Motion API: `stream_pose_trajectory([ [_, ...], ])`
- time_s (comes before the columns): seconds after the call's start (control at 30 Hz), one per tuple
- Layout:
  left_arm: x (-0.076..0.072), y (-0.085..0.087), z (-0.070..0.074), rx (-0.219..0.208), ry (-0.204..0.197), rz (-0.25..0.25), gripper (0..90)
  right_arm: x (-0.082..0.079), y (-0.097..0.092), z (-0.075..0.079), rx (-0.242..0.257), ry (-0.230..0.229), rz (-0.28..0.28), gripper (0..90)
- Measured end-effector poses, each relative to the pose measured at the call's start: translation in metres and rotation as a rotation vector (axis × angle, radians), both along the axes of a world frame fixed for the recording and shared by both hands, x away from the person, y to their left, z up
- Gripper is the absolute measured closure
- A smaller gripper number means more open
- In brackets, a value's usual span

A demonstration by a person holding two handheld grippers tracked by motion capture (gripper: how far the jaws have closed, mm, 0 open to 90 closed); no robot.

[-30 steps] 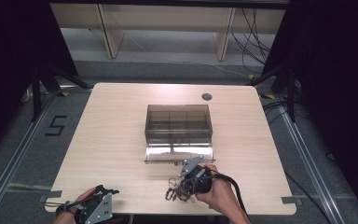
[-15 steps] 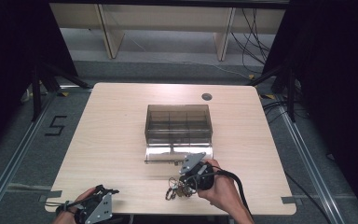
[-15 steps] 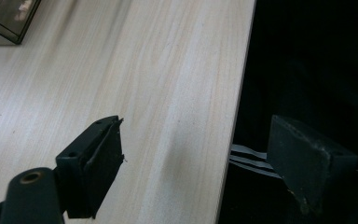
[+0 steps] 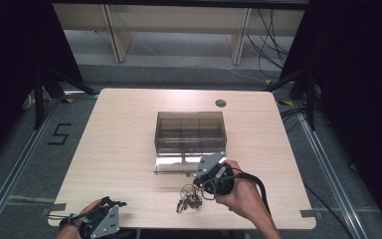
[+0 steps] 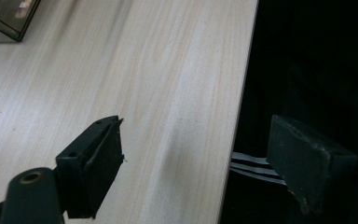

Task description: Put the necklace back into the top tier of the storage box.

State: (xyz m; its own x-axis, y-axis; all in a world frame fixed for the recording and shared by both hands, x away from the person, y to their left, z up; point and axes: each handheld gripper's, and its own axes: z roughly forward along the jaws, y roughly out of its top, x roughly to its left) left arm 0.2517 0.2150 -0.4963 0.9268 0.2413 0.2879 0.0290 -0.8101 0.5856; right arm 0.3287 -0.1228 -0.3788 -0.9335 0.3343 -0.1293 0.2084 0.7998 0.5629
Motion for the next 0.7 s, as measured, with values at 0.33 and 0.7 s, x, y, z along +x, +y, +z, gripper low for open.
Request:
stream_pose_trajectory([
  [0.33,0.001,0.000,0.001,0.010,-0.008,-0.009,17.9,-0.001,0.004,0.032,-0.008,-0.032,0.028,90.0],
  [0.7,0.002,-0.001,0.001,0.019,0.002,-0.016,17.9,-0.003,0.007,0.060,-0.008,-0.055,0.051,90.0],
])
